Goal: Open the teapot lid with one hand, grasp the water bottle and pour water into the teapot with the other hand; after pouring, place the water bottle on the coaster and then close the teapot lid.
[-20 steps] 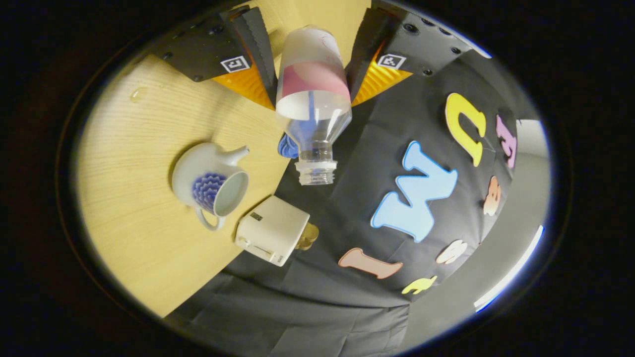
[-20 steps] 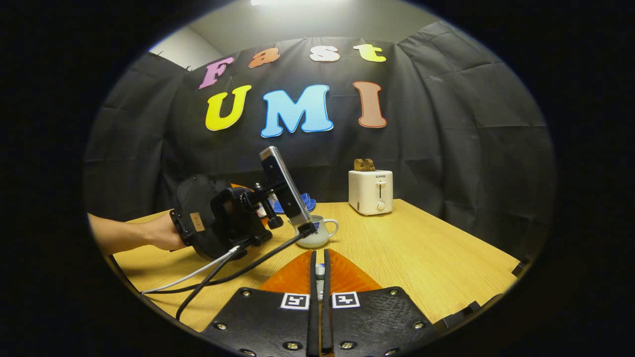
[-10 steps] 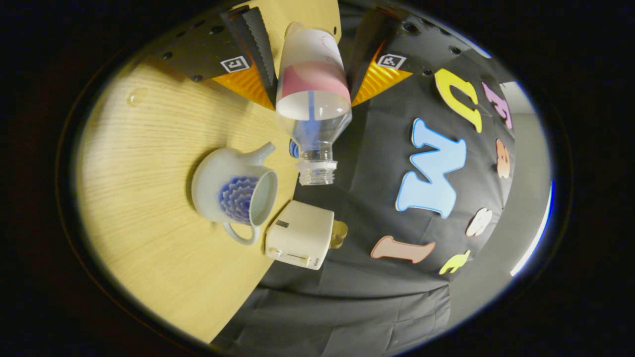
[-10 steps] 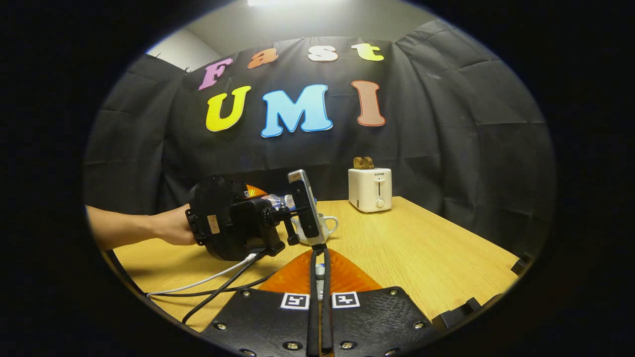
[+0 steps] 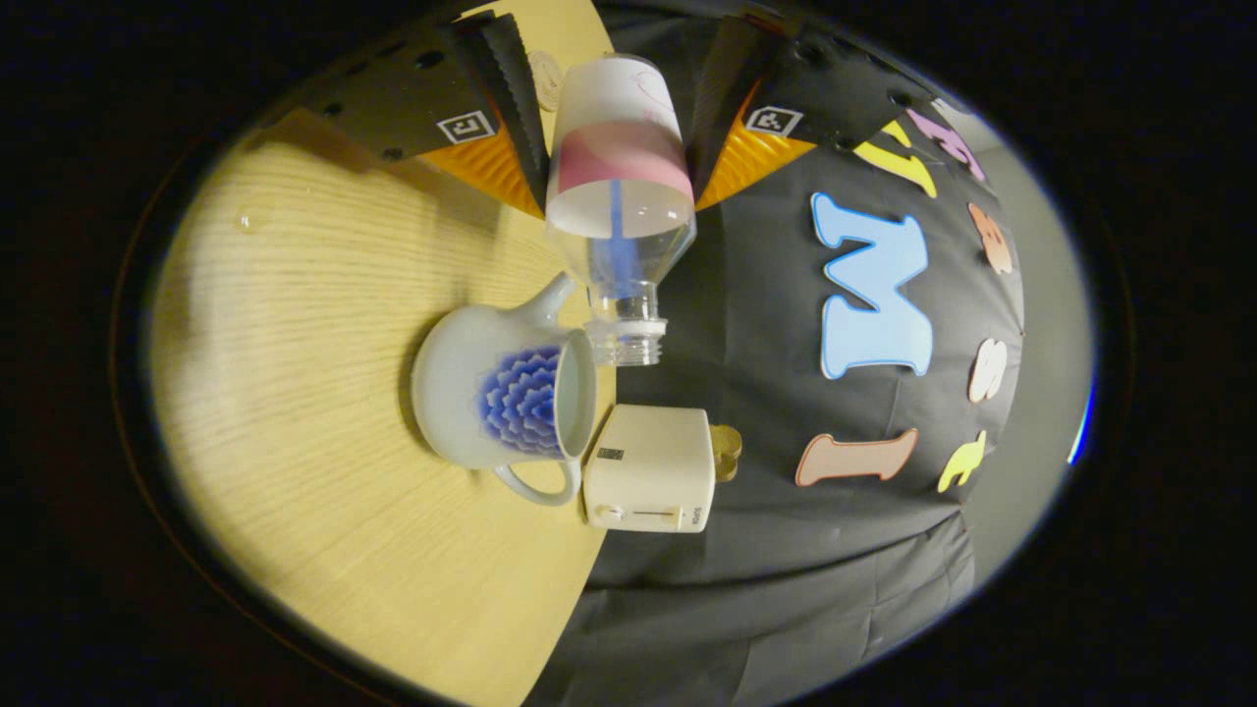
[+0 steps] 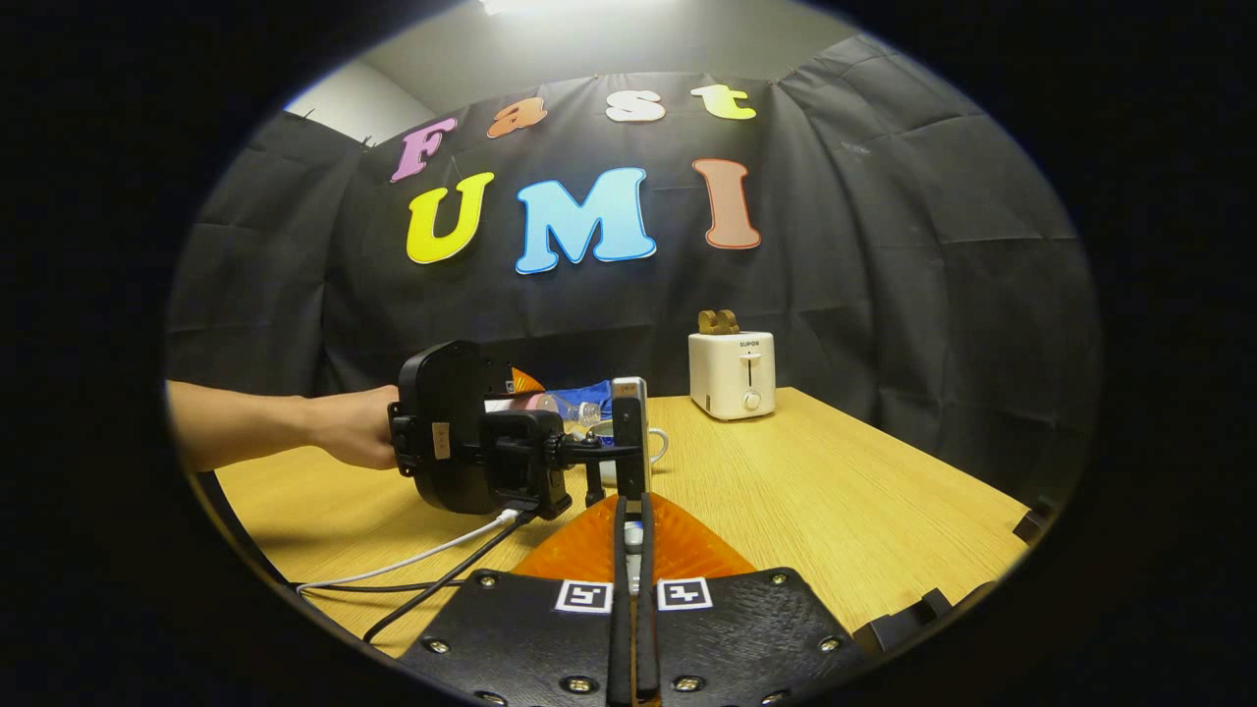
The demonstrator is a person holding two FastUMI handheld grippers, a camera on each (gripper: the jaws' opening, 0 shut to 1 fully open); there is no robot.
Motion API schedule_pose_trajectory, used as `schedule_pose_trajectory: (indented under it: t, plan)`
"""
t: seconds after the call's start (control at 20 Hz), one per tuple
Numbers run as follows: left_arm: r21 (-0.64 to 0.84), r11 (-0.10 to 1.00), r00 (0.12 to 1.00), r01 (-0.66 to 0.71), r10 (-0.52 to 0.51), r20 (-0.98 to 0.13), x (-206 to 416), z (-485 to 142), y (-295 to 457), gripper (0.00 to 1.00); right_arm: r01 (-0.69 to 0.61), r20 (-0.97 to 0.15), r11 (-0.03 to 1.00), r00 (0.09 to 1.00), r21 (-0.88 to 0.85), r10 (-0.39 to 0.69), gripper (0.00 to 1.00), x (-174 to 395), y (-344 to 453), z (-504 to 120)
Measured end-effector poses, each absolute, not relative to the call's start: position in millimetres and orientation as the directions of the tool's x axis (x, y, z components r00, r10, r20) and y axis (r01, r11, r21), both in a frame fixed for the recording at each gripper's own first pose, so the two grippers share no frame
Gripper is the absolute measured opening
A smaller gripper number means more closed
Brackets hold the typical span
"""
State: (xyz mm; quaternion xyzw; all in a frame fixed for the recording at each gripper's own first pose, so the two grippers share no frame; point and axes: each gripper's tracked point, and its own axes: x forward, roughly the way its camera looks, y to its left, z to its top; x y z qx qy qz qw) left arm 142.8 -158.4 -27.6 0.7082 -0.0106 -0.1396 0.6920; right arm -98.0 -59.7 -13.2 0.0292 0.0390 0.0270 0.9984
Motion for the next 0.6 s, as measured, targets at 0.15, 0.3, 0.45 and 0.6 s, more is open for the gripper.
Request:
schedule_pose_trajectory:
  t: [0.15,0.3,0.45,0.6]
  plan:
    - [0.98,-0.096,0.961,0.172,-0.202,-0.189,145.9,-28.2,-159.2,0.83,-0.05,-0.075,0.997,0.996,0.058,0.054,0.02,-98.6,-60.8,-12.7]
    - [0.976,-0.152,0.962,0.158,-0.197,-0.187,145.7,-23.0,-160.7,0.84,-0.051,-0.076,0.997,0.996,0.061,0.056,0.02,-98.5,-61.0,-13.1]
    - [0.966,-0.214,0.962,0.143,-0.199,-0.187,145.7,-18.0,-164.4,0.84,-0.052,-0.078,0.997,0.995,0.061,0.057,0.02,-97.7,-61.5,-13.4]
    - [0.95,-0.279,0.96,0.139,-0.198,-0.199,145.9,-17.1,-167.8,0.84,-0.051,-0.079,0.997,0.995,0.065,0.056,0.02,-98.2,-62.8,-13.9]
